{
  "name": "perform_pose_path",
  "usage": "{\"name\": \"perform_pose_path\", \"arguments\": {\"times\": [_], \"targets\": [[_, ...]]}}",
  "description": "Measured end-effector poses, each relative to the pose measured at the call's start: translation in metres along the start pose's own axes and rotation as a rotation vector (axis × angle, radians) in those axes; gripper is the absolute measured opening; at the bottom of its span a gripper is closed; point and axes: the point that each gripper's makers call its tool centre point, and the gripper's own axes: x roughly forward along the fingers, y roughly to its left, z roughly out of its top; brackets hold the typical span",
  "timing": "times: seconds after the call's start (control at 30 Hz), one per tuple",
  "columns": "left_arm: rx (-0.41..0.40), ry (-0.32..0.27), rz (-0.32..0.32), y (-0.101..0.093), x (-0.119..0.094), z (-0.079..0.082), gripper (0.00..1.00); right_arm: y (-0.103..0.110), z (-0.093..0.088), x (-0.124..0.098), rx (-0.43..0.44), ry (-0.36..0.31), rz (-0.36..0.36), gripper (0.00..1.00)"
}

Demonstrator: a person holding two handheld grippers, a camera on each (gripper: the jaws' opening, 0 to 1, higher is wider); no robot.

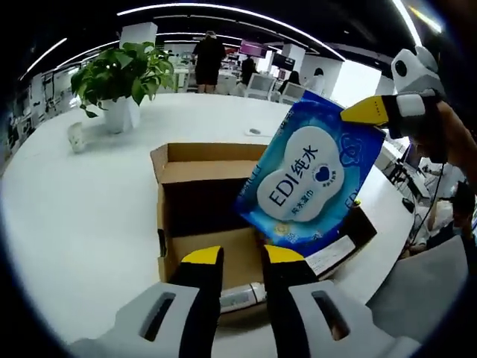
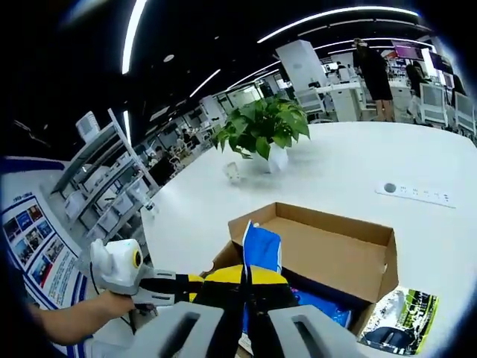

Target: Operate the shoe box by opening the lid, removing the specified soft item, and placing it in the target area until the item is outside and the box remains undamaged.

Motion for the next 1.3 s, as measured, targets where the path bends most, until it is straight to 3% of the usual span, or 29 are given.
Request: {"name": "perform_pose_path", "arguments": {"times": [0.3,0.4,0.63,1.1,1.3], "targets": [[-0.083,0.036,-0.121,-0.033,0.021,0.003,0.26,0.004,0.002,-0.010,-0.007,-0.014,0.008,0.00],[-0.094,0.099,-0.165,-0.044,0.030,-0.004,0.27,0.002,0.000,-0.012,-0.003,-0.014,0.008,0.00],[-0.096,0.151,-0.214,-0.061,0.047,-0.008,0.26,-0.007,-0.005,-0.020,0.014,-0.022,0.000,0.00],[-0.080,0.247,-0.245,-0.076,0.071,-0.024,0.23,-0.035,-0.025,-0.035,0.072,-0.020,-0.034,0.00],[-0.086,0.257,-0.254,-0.083,0.074,-0.027,0.23,-0.047,-0.031,-0.045,0.096,-0.030,-0.056,0.00]]}}
